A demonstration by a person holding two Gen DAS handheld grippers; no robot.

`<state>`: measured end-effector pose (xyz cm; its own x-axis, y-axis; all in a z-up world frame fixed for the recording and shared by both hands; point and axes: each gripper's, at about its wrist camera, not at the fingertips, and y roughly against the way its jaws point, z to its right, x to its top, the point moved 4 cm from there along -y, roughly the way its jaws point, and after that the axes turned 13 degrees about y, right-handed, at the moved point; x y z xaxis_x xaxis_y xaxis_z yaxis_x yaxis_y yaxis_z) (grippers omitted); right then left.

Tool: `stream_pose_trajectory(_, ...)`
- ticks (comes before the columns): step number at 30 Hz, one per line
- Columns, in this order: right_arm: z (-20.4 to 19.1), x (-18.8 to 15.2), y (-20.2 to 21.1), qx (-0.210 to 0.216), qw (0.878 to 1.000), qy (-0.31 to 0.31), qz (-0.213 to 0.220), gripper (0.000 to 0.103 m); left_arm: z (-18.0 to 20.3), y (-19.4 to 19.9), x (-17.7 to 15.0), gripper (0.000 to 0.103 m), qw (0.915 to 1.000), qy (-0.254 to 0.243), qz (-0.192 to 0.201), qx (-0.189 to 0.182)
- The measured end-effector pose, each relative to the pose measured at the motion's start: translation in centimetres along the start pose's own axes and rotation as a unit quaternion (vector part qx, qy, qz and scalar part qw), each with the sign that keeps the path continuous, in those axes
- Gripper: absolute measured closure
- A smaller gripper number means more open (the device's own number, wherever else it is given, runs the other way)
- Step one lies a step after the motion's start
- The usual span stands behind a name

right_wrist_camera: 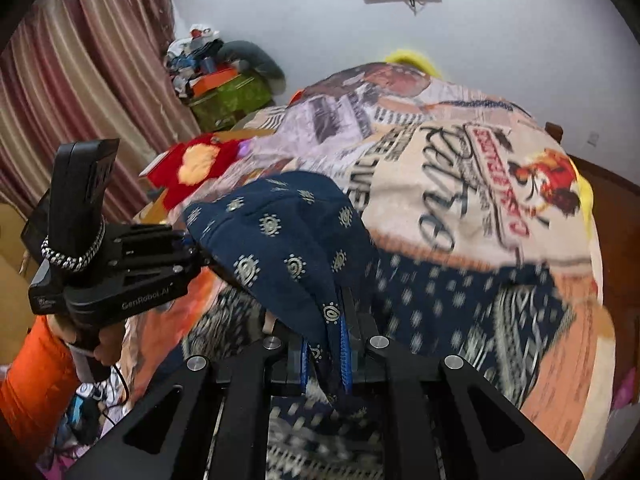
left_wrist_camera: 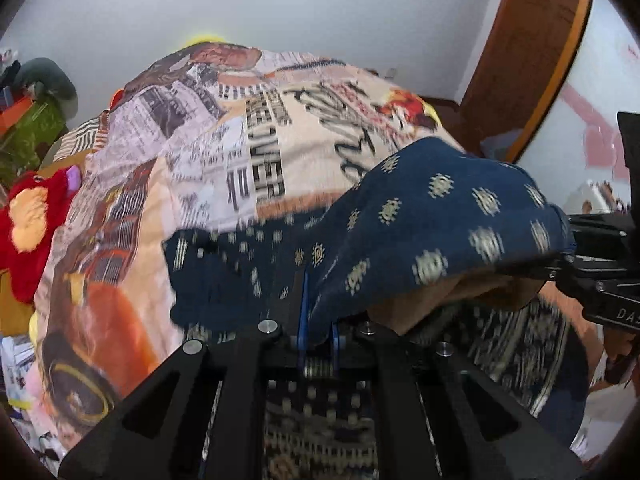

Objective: Fold large clothes
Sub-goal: 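Lay the hood over the hoodie body and open both grippers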

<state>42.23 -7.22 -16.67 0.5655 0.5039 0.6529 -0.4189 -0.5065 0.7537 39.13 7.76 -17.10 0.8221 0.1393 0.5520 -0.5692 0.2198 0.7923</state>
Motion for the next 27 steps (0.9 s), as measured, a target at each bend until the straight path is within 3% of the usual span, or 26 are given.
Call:
stream_pose_trajectory(10, -4.3, -6.9, -1.2, 0.012, 0.998, -0.003, -0.066, 0.093, -1.9, -0.7, -7.2, 0.087, 0.9984, 0.003, -0.047, 0.033)
stream_pose_trajectory(17, -5.7, -9.5, -1.3, -0.017, 0.994, 0.035, -0.100, 0.091, -3.4, -0.7, -10.4, 0.084, 0.9966, 0.023, -0.064, 0.046)
stream_pose_trajectory(25, -5.7, -10.5, -0.3, -0.034, 0.993, 0.053, -0.101, 0.087, -5.0, 1.5, -11.5, 0.084, 0.9952, 0.028, -0.051, 0.079)
stream_pose_trajectory(27, -5.6, -10.6, -0.1, -0.036, 0.993, 0.049, -0.099, 0.087, -5.0, 2.5, -11.0, 0.078, 0.9956, 0.025, -0.039, 0.082)
